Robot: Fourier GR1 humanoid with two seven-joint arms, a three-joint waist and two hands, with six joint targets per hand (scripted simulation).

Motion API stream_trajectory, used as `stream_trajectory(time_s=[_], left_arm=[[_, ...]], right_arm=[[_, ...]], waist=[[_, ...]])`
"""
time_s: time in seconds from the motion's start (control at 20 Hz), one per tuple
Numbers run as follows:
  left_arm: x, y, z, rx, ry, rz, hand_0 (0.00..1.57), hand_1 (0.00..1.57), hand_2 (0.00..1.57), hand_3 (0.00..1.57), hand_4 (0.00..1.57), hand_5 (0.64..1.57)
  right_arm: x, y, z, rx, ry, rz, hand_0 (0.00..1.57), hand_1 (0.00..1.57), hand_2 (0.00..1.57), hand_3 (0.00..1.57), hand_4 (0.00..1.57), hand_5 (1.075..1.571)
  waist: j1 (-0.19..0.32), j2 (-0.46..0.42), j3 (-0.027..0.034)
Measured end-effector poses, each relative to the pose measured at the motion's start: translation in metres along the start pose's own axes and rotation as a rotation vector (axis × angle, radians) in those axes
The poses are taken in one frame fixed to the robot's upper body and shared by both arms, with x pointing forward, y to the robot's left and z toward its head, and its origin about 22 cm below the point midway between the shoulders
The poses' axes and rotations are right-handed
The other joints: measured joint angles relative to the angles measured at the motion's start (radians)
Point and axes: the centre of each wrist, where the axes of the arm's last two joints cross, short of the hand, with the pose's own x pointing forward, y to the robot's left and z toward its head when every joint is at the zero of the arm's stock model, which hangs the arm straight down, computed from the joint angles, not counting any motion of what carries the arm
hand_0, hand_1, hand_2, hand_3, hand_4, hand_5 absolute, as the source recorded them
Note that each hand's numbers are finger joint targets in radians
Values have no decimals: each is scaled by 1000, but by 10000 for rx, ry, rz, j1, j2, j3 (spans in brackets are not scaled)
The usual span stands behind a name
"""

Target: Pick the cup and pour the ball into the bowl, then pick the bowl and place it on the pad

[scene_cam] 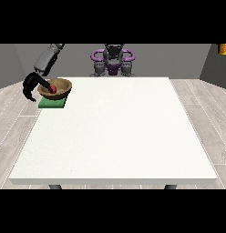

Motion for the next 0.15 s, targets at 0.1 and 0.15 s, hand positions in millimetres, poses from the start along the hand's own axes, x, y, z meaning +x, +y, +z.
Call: stream_trajectory(time_s=[0.1,0.15], left_arm=[[-11,-10,1,-16,255,54,0,0,0,0,1190,1569],[-18,-14,4,-58,486,49,0,0,0,0,1190,1569]], right_arm=[[2,-1,-1,140,168,283,0,0,0,0,0,1383],[5,-6,-1,174,292,411,0,0,0,0,200,1375]], waist=[[-71,-341,0],[-101,-582,-2]])
